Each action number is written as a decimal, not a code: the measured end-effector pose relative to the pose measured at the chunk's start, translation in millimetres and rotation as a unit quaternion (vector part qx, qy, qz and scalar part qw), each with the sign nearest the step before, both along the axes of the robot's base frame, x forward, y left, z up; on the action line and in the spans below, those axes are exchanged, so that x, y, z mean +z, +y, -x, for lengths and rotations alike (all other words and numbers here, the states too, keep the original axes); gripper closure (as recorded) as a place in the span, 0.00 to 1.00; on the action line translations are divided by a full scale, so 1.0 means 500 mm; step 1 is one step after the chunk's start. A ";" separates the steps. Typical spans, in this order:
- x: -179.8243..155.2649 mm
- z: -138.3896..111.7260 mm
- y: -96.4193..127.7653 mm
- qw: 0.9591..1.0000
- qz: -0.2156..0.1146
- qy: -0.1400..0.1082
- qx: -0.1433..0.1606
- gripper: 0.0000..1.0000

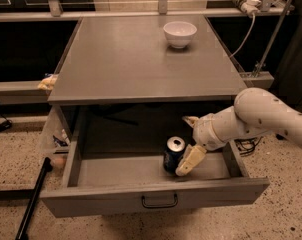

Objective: Pick pepsi can from top drawer and place on counter

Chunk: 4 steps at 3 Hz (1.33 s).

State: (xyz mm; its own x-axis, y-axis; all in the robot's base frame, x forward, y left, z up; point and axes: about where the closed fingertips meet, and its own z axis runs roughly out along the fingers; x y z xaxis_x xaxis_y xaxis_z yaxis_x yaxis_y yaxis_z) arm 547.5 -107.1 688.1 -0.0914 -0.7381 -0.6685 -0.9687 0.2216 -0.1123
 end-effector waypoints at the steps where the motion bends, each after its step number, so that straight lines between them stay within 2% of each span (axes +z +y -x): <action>1: -0.019 -0.007 0.022 1.000 -0.013 -0.003 0.010 0.00; 2: -0.047 -0.010 0.041 0.999 -0.027 -0.004 0.021 0.19; 4: -0.044 -0.006 0.043 0.999 -0.027 -0.001 0.021 0.66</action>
Offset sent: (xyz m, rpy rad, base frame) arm 0.0077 0.0280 -0.0378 0.0840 -0.0181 0.0597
